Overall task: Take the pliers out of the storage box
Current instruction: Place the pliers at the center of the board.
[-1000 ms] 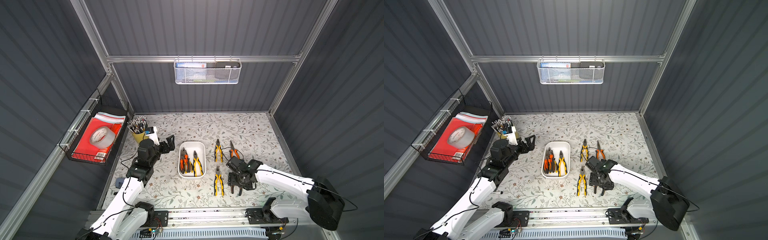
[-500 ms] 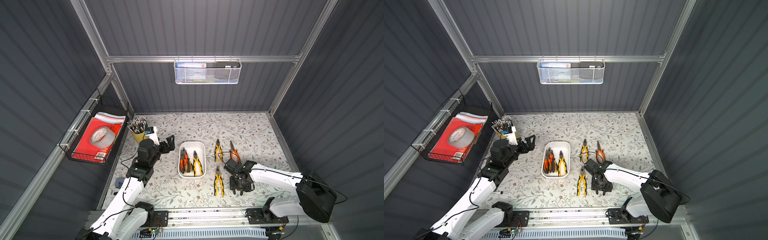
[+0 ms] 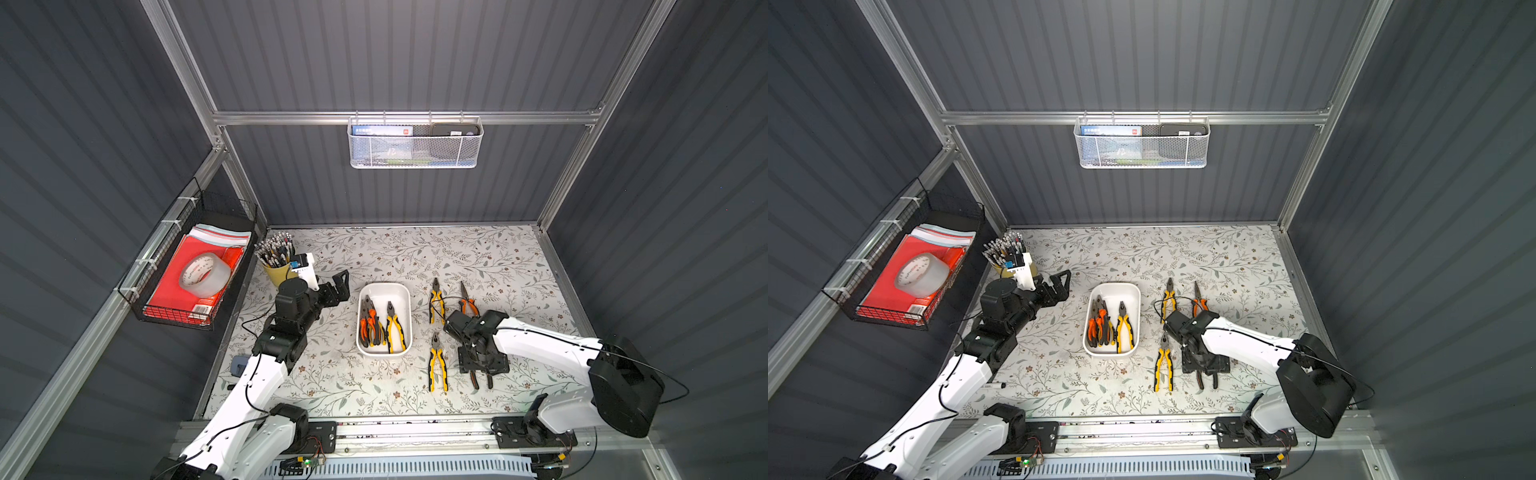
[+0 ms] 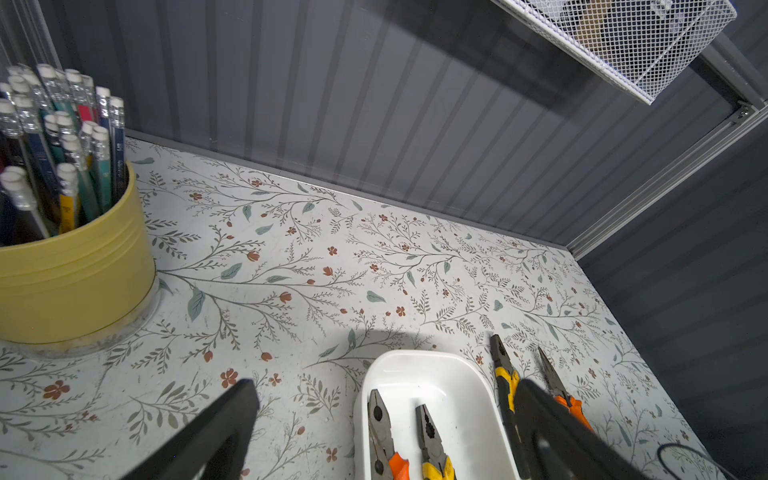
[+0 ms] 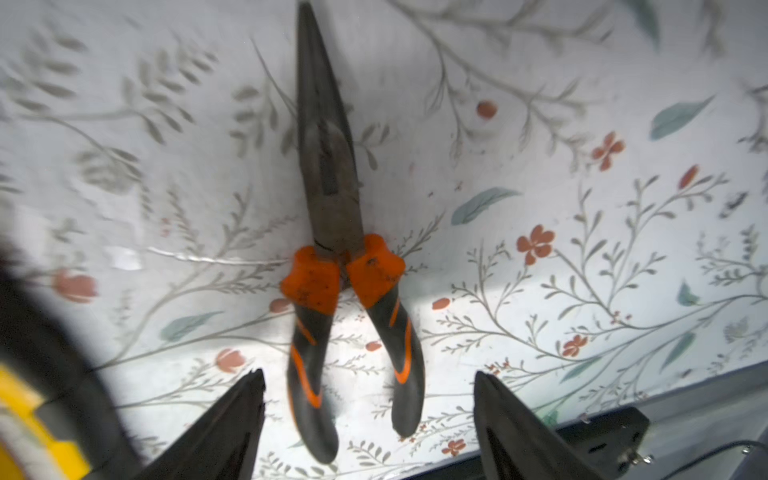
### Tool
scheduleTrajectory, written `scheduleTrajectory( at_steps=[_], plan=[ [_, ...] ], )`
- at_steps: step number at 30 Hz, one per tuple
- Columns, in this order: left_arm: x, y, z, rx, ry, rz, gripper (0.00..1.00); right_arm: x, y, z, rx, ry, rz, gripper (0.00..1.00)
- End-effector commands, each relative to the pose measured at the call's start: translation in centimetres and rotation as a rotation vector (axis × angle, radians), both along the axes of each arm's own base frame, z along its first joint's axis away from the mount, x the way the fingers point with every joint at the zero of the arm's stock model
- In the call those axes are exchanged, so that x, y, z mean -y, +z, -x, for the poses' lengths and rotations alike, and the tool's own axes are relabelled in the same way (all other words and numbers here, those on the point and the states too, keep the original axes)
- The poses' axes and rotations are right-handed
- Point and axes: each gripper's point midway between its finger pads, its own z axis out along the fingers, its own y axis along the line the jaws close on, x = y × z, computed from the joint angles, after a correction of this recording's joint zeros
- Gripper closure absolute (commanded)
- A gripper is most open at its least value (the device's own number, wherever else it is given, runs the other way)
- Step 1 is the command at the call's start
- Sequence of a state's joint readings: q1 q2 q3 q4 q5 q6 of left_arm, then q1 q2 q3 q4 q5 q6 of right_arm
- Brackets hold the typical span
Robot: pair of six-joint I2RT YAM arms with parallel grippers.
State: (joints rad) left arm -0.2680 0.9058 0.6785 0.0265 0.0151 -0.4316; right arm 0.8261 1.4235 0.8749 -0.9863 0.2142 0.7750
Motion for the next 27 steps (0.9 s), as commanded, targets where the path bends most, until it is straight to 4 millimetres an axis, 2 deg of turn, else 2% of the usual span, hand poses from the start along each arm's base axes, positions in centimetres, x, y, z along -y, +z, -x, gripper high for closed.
scheduleTrajectory(
  at_steps=[1, 5, 8, 11, 12, 15, 20, 24, 27],
  plan=[
    [0.1, 0.6, -0.1, 0.014, -0.002, 0.016, 0.01, -1.5, 3.9, -2.5, 0.101, 0.021, -0.038, 0.16],
    [0.1, 0.6, -0.1, 0.014, -0.001, 0.015, 0.01, -6.8, 9.4, -6.3, 0.274, 0.068, -0.285, 0.20],
    [0.1, 0.6, -0.1, 0.013, -0.001, 0.015, 0.01, -11.3, 13.3, -8.2, 0.377, 0.112, -0.514, 0.27],
    [0.1, 0.7, -0.1, 0.015, -0.001, 0.015, 0.01, -15.2, 15.8, -9.3, 0.424, 0.155, -0.706, 0.34],
    [0.1, 0.7, -0.1, 0.015, 0.000, 0.015, 0.01, -16.2, 16.1, -9.6, 0.425, 0.170, -0.737, 0.34],
    [0.0, 0.8, 0.0, 0.018, 0.003, 0.013, 0.01, -18.3, 15.5, -10.3, 0.398, 0.204, -0.737, 0.33],
    [0.0, 0.9, 0.0, 0.023, 0.004, 0.014, 0.01, -21.7, 12.4, -10.0, 0.256, 0.318, -0.591, 0.28],
    [-0.2, 0.8, 0.0, 0.021, 0.014, 0.009, 0.01, -24.4, 10.3, -9.3, 0.206, 0.394, -0.499, 0.30],
    [-0.3, 0.8, 0.0, 0.022, 0.021, 0.004, 0.01, -26.0, 8.7, -9.0, 0.169, 0.420, -0.467, 0.35]
  ],
)
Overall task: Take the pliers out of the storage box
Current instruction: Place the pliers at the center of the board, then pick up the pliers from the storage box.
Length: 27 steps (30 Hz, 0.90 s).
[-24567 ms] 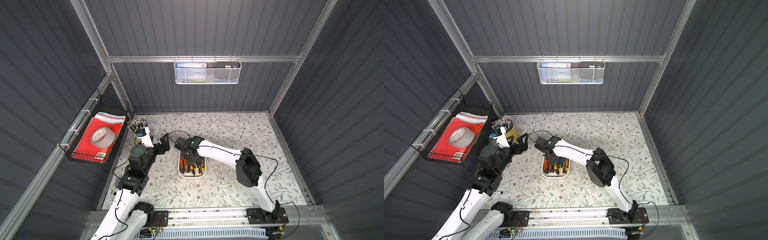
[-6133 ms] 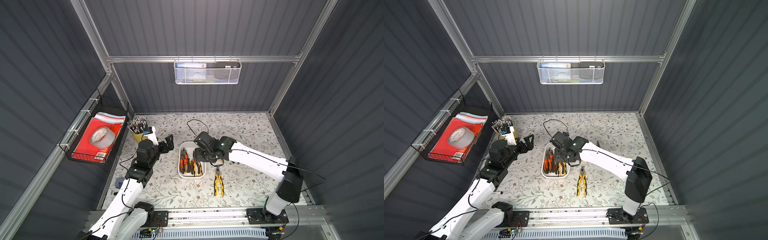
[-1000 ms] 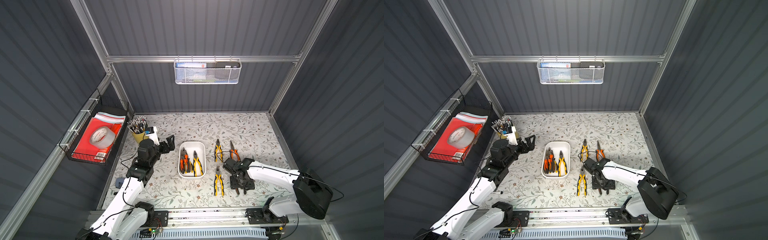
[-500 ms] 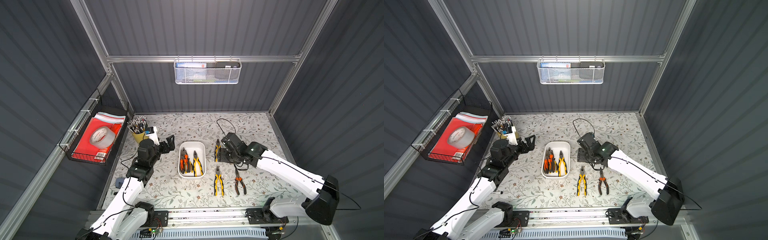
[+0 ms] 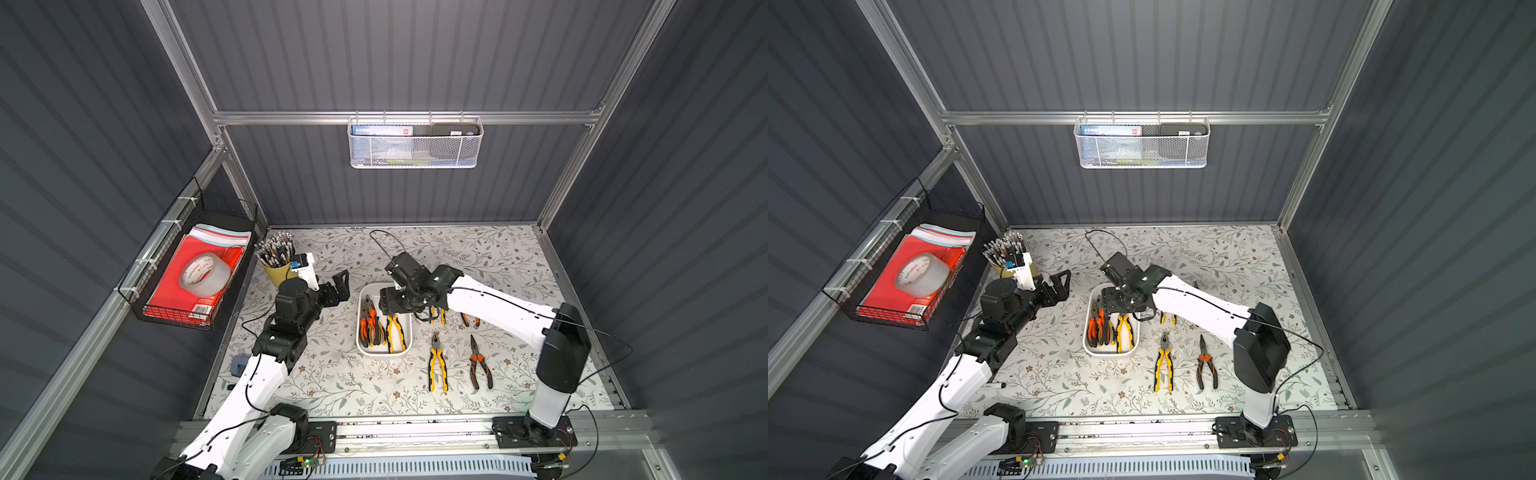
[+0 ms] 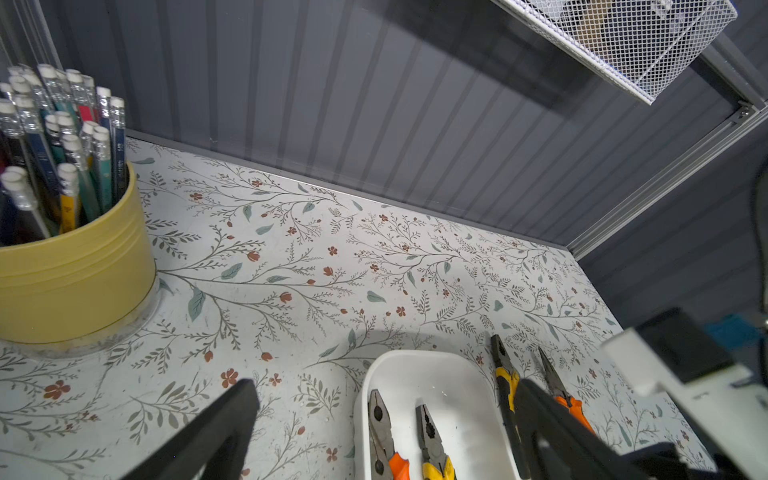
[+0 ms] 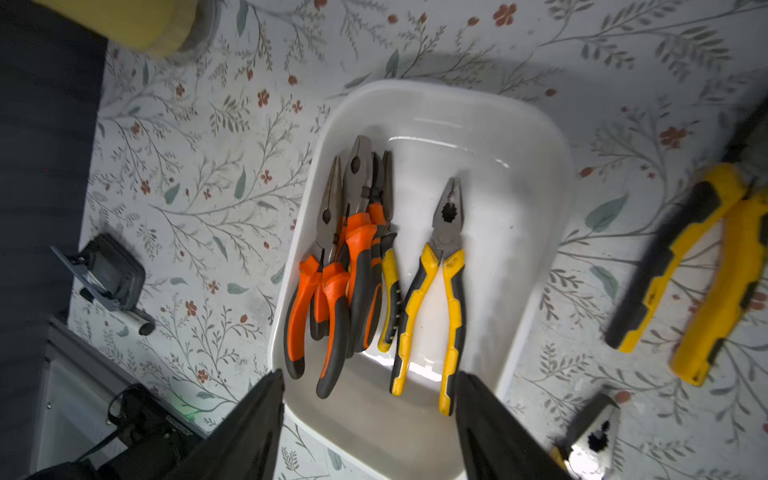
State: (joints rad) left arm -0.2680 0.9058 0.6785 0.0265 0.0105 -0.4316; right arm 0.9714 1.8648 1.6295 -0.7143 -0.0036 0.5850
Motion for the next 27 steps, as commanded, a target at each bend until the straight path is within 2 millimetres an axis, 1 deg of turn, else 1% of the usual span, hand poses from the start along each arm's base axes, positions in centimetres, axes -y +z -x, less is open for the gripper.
scheduleTrajectory(
  at_steps=[1, 5, 8, 9, 15, 20, 27],
  plan=[
    [-0.3, 0.9, 0.0, 0.022, 0.017, 0.006, 0.01, -0.1, -1.6, 1.0, -0.029, 0.051, 0.104, 0.37],
    [-0.4, 1.0, 0.0, 0.026, 0.022, 0.003, 0.01, -1.8, -2.9, 1.7, -0.031, 0.103, 0.157, 0.46],
    [-0.7, 1.1, 0.1, 0.032, 0.035, -0.003, 0.01, -2.5, -3.8, 2.2, -0.035, 0.126, 0.195, 0.47],
    [-0.7, 0.9, 0.2, 0.027, 0.036, -0.007, 0.01, -2.5, -4.1, 2.2, -0.040, 0.128, 0.206, 0.48],
    [-1.3, 1.5, 0.4, 0.048, 0.064, -0.017, 0.01, -2.7, -5.8, 2.2, -0.058, 0.126, 0.244, 0.56],
    [-1.3, 1.5, 0.4, 0.050, 0.061, -0.019, 0.01, -2.7, -7.0, 2.2, -0.072, 0.141, 0.286, 0.57],
    [-1.3, 1.7, 0.5, 0.054, 0.058, -0.019, 0.01, -3.3, -8.3, 2.4, -0.090, 0.151, 0.296, 0.60]
  ],
)
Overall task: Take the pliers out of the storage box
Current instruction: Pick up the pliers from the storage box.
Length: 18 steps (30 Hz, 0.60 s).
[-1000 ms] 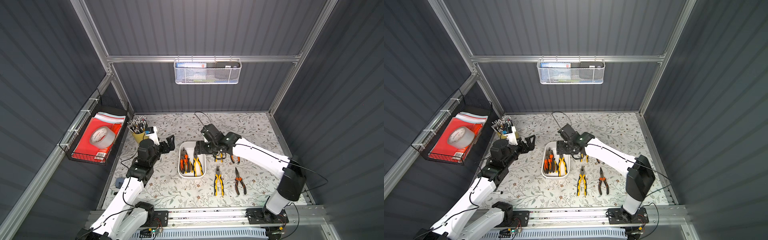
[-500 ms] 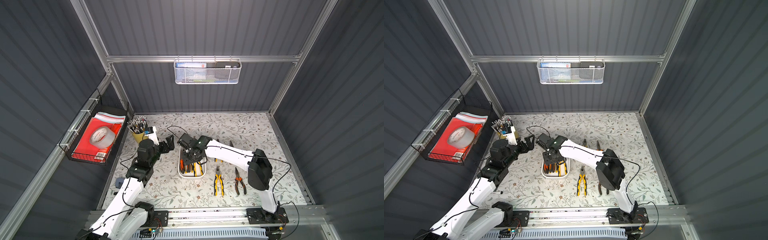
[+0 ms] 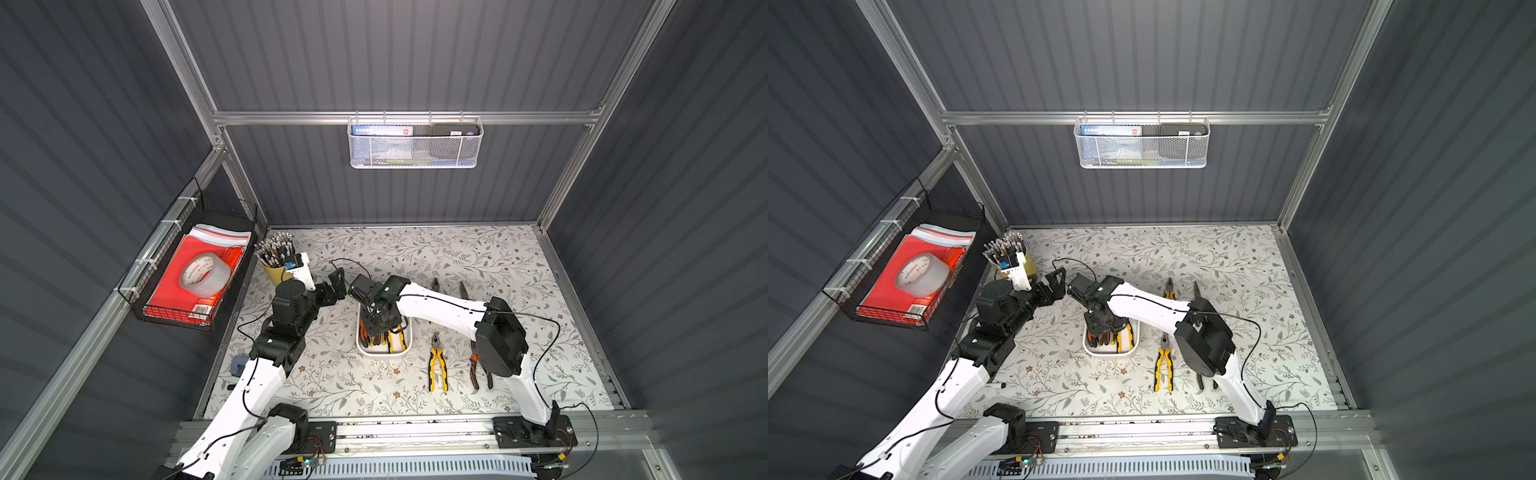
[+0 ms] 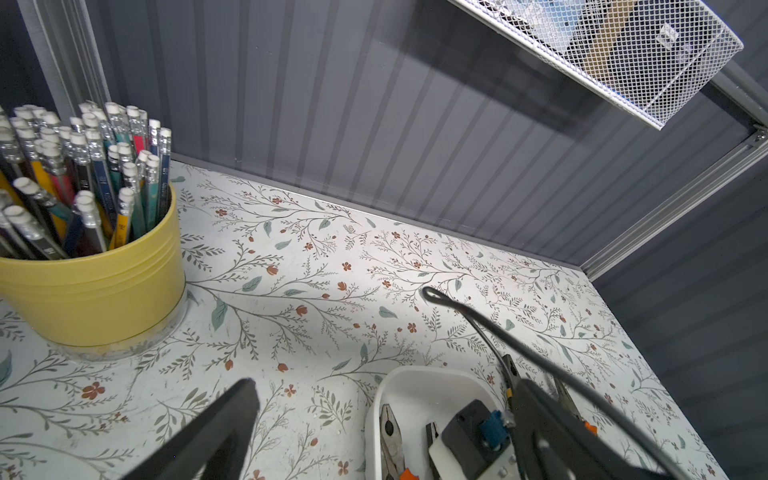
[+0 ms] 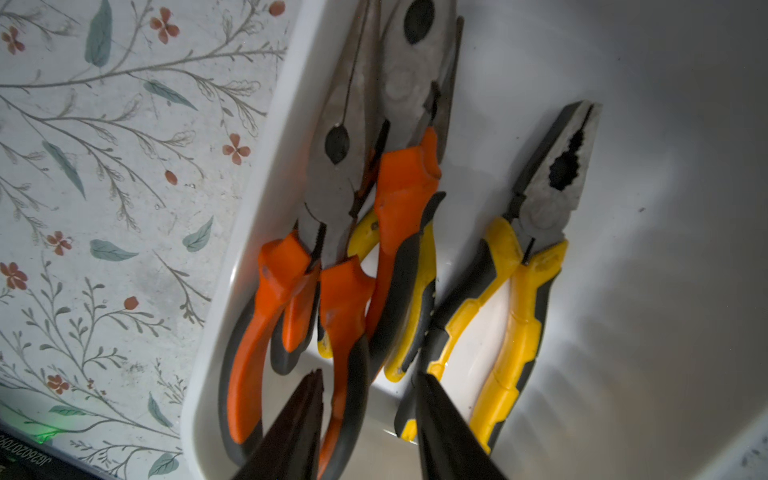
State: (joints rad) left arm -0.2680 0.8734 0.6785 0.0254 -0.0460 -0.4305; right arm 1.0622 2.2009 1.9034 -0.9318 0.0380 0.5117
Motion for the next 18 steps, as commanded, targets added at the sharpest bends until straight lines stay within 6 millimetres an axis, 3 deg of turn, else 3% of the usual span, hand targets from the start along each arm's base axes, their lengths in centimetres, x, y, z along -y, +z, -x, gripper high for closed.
scheduleTrajectory(
  at_steps=[1, 9, 18],
  plan=[
    [-0.22, 0.63, 0.27, 0.019, 0.004, -0.012, 0.01, -0.06, -0.37, 0.10, -0.001, 0.009, 0.022, 0.61],
    [-0.16, 0.59, 0.24, 0.018, 0.002, -0.012, 0.01, -0.57, -0.49, -0.03, -0.002, 0.002, 0.004, 0.69],
    [-0.12, 0.70, 0.28, 0.022, -0.001, -0.011, 0.01, -0.93, -1.33, 0.26, -0.019, 0.012, 0.004, 0.68]
  ],
)
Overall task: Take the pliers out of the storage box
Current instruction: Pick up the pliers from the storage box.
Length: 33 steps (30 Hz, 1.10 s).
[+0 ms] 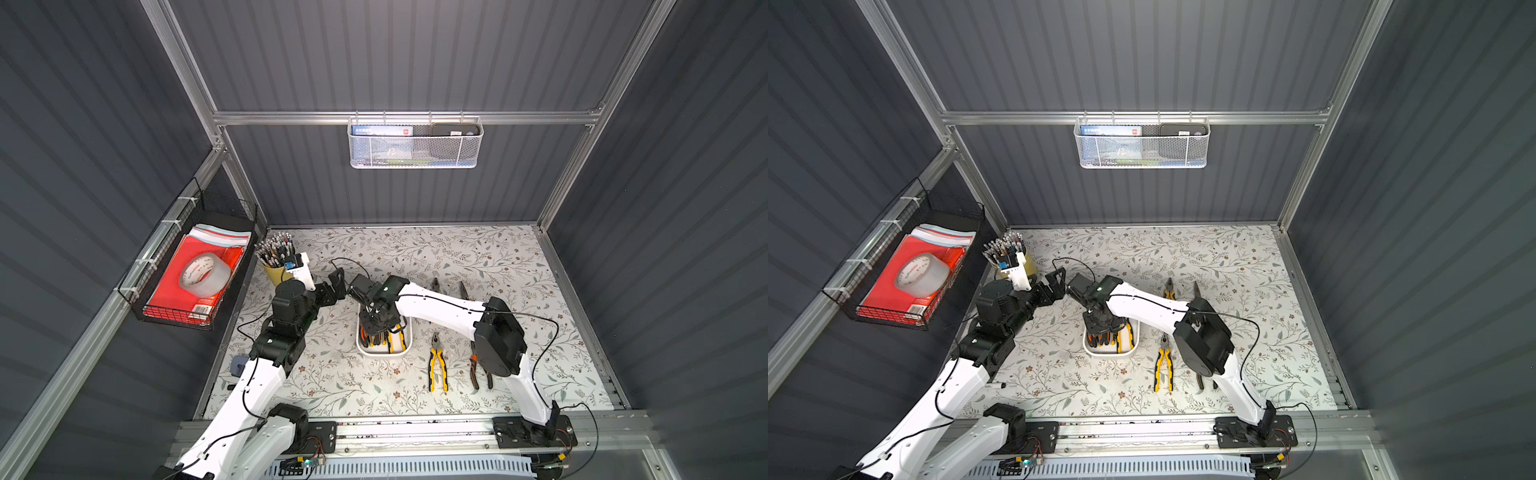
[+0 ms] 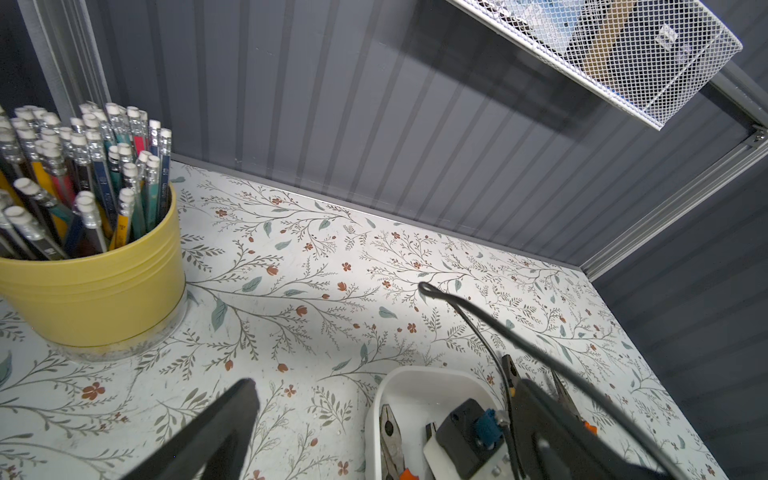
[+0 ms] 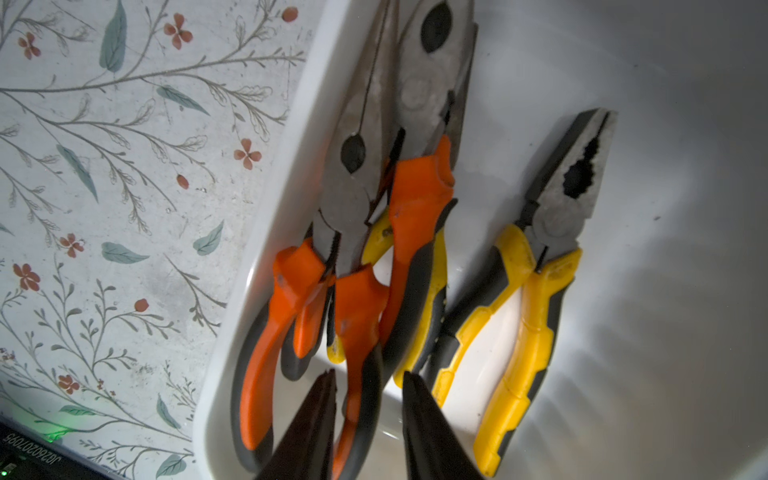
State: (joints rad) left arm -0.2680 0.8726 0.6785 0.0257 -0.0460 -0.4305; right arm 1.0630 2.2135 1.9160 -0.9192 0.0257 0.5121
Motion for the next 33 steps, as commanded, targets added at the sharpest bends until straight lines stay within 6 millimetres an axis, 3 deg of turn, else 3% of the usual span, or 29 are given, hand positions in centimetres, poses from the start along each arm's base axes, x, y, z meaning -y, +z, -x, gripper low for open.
scheduleTrajectory(
  at_steps=[1, 9, 23, 33],
  plan=[
    [-0.1, 0.7, 0.3, 0.021, -0.001, -0.011, 0.01, -0.2, -1.4, 0.3, -0.018, 0.008, 0.026, 0.68],
    [-0.1, 0.6, 0.3, 0.021, -0.001, -0.011, 0.01, -0.2, -1.6, 0.3, -0.015, -0.004, 0.032, 0.74],
    [-0.1, 0.7, 0.3, 0.023, -0.004, -0.010, 0.01, -0.3, 2.2, -0.8, 0.079, -0.035, -0.045, 0.99],
    [0.0, 0.9, 0.4, 0.028, -0.007, -0.008, 0.01, 1.5, 4.9, -2.4, 0.173, -0.062, -0.121, 1.00]
  ],
)
